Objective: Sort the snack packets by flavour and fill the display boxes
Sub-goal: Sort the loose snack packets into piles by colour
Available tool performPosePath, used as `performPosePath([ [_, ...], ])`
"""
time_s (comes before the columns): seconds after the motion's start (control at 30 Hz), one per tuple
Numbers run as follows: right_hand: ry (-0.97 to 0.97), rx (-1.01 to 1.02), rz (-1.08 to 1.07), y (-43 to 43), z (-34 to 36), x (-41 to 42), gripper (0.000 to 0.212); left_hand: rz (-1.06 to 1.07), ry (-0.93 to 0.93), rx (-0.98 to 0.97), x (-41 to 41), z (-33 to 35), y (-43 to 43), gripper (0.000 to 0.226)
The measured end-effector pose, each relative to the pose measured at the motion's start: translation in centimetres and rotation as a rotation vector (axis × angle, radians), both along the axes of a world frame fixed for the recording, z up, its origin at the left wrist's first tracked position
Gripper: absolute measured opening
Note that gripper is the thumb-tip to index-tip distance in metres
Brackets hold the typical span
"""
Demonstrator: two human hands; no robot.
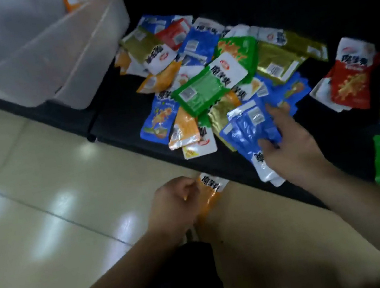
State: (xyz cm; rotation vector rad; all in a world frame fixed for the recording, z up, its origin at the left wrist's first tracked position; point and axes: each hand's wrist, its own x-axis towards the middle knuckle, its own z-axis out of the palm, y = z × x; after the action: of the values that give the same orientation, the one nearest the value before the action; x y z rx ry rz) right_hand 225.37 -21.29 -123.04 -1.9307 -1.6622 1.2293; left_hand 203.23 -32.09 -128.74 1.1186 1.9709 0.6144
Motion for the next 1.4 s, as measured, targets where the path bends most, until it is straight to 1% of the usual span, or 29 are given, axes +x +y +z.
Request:
performPosePath([
  [0.03,-0.042,0.011,0.009,0.0,-0.3,-0.1,0.071,-0.089,0.073,-0.018,-0.1,-1.0,-0.1,0.01],
  [0.1,-0.105,0.008,0.032,-0.1,-0.6,-0.3,0.072,-0.253,0.211,-0.068,-0.2,-2.4,0.3,0.034],
  [0.17,-0.12,0.01,0.029,-0.1,-0.7,-0.3,0.072,-0.33,0.292,-0.135,-0.2,-3.3,0.8,0.06],
  [0.23,-0.122,0.019,0.025,-0.1,-0.9,0.0,0.072,-0.372,0.395,-0.168,-0.1,-4.3,1.2,0.074],
  [0.33,-0.11,0.021,0.032,-0.1,-1.1,0.3,0.071,-0.385,0.468,-0.197,0.3,-5.4,1.5,0.077],
  [0.4,-0.092,0.011,0.029,0.0,-1.4,0.5,0.071,-0.368,0.458,-0.228,0.5,-5.5,1.7,0.073],
  [0.43,-0.082,0.006,0.03,0.0,-1.5,0.6,0.071,-0.371,0.455,-0.248,0.6,-5.4,2.0,0.067],
  [0.5,-0.066,-0.004,0.035,0.2,-1.8,0.9,0.07,-0.391,0.391,-0.29,0.9,-4.9,2.4,0.044],
  [0.53,-0.058,-0.01,0.037,0.3,-1.9,1.1,0.07,-0.376,0.306,-0.301,1.1,-4.6,2.5,0.034],
  [0.57,-0.051,-0.017,0.041,0.4,-1.9,1.1,0.069,-0.353,0.203,-0.31,1.4,-4.1,2.7,0.03],
  [0.6,-0.043,-0.023,0.046,0.5,-1.8,1.1,0.069,-0.335,0.097,-0.324,1.9,-3.5,2.9,0.03],
  [0.67,-0.016,-0.031,0.055,0.8,-1.5,1.2,0.066,-0.313,-0.097,-0.411,3.1,-1.7,3.4,0.031],
  [0.73,0.021,-0.017,0.058,0.7,-0.6,1.4,0.061,-0.322,-0.237,-0.521,4.1,0.7,3.2,0.036],
  [0.77,0.043,-0.002,0.052,0.6,0.0,1.6,0.058,-0.344,-0.288,-0.54,4.6,2.0,2.9,0.036],
  [0.83,0.082,0.038,0.023,0.3,1.6,2.4,0.055,-0.372,-0.413,-0.522,5.5,4.3,2.3,0.035],
  [0.93,0.131,0.093,-0.063,-0.4,3.6,4.8,0.052,-0.354,-0.649,-0.447,6.9,7.7,2.4,0.037],
  [0.97,0.146,0.113,-0.112,-0.6,4.2,5.8,0.052,-0.346,-0.666,-0.399,7.5,8.4,2.8,0.036],
  [1.07,0.155,0.146,-0.231,-1.2,5.0,8.8,0.049,-0.322,-0.597,-0.227,9.5,9.4,3.9,0.028],
  [1.17,0.191,0.151,-0.344,-2.1,5.7,11.6,0.049,-0.279,-0.58,-0.139,11.5,9.4,4.4,0.028],
  [1.3,0.236,0.109,-0.406,-4.9,5.4,13.8,0.052,-0.244,-0.457,-0.145,14.0,9.1,5.4,0.025],
  [1.4,0.351,-0.051,-0.413,-7.0,3.6,14.7,0.052,-0.27,-0.389,-0.208,16.4,9.3,6.4,0.007],
])
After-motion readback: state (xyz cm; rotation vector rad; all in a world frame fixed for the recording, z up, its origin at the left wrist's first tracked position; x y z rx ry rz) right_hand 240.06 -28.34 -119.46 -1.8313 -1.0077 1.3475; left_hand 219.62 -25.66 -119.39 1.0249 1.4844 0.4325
